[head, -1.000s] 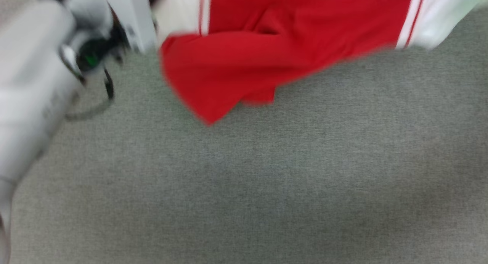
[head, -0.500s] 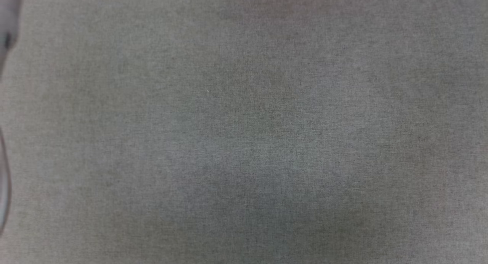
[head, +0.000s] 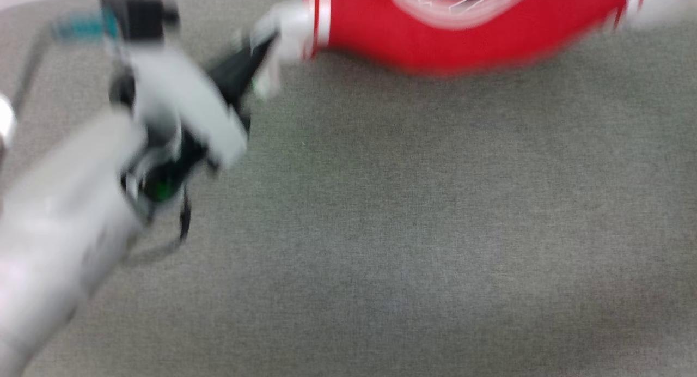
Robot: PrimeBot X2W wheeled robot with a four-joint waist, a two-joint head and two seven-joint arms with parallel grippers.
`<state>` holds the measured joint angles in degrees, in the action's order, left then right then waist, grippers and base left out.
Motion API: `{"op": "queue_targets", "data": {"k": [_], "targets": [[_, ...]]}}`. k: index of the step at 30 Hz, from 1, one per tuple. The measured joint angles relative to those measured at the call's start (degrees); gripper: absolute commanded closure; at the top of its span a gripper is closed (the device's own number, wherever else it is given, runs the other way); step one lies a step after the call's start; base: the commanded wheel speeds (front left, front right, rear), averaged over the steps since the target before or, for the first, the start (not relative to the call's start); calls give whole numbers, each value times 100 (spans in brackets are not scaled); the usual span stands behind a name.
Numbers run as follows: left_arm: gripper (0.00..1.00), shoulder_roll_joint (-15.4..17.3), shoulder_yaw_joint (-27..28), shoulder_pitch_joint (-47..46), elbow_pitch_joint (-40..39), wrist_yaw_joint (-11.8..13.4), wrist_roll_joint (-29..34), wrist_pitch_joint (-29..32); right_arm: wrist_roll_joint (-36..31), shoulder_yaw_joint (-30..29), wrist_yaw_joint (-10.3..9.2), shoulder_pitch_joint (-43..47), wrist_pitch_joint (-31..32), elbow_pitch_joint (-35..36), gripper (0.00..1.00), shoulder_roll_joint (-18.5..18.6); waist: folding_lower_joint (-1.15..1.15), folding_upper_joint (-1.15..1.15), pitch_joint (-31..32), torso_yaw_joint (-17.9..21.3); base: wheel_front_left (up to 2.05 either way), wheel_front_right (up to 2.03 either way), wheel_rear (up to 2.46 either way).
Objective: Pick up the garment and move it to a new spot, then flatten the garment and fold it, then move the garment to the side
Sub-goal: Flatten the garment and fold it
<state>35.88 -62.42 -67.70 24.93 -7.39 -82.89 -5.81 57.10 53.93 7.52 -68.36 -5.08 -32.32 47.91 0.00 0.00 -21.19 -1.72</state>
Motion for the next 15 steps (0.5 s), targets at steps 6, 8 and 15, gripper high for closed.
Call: {"op": "queue_targets", "data": {"k": [6, 8, 15], "targets": [[100, 783, -432, 1204, -1203, 0, -152, -282, 637, 147, 0, 1624, 739, 1668, 100, 1177, 0, 0, 151, 12, 0, 0, 0], [100, 1023, -534, 1516, -1550, 0, -185, -415, 811, 136, 0, 2102, 881, 2145, 100, 1505, 0, 0, 208, 18, 0, 0, 0], [100, 1646, -777, 2418, -2190, 0, -41, -723, 1368, 207, 0, 3641, 1151, 3356, 100, 2372, 0, 0, 385, 44, 0, 0, 0]]}}
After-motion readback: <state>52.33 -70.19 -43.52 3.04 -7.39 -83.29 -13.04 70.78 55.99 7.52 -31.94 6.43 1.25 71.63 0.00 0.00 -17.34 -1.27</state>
